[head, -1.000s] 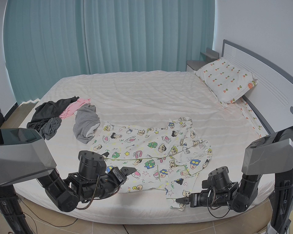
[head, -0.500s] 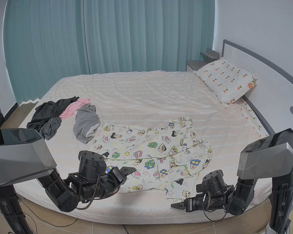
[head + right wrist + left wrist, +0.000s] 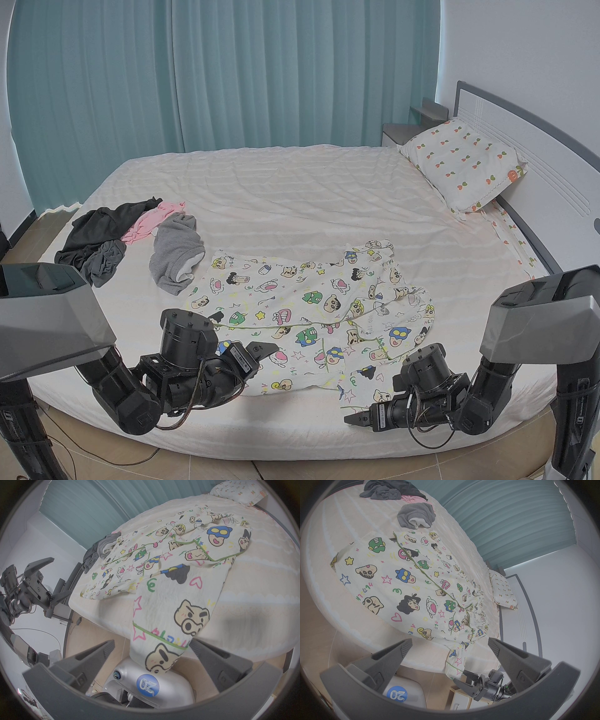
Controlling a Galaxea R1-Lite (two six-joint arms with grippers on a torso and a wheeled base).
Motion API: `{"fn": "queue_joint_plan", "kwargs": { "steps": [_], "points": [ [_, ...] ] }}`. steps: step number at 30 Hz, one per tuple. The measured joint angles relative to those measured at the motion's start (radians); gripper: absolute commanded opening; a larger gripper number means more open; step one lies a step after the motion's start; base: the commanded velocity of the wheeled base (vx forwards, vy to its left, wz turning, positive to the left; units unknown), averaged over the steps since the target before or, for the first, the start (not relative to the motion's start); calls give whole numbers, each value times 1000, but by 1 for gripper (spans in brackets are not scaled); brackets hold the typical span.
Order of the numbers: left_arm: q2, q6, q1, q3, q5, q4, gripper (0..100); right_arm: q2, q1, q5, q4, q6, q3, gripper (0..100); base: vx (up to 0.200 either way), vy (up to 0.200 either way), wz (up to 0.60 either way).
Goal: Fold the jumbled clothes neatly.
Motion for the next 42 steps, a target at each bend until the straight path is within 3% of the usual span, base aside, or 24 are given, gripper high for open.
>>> {"fn": "queue_joint_plan", "kwargs": {
  "steps": [14,19,23,28,32,42],
  "points": [
    [-3,9,2,2,30,0,100,-27,1,-22,3,1,50,0,0,0,0],
    [-19,89,2,12,67,14,100,-72,0,-21,1,1,111,0,0,0,0],
    [-35,173,10,51,69,75,100,-115,0,-19,0,-1,147,0,0,0,0],
    [-46,196,33,74,66,217,100,-144,0,-18,-3,-8,175,0,0,0,0],
    [-55,228,89,80,63,300,100,-153,1,-14,-6,-11,194,0,0,0,0],
    [-43,346,272,83,53,287,100,-152,7,-9,-12,-2,206,0,0,0,0]
  ]
}}
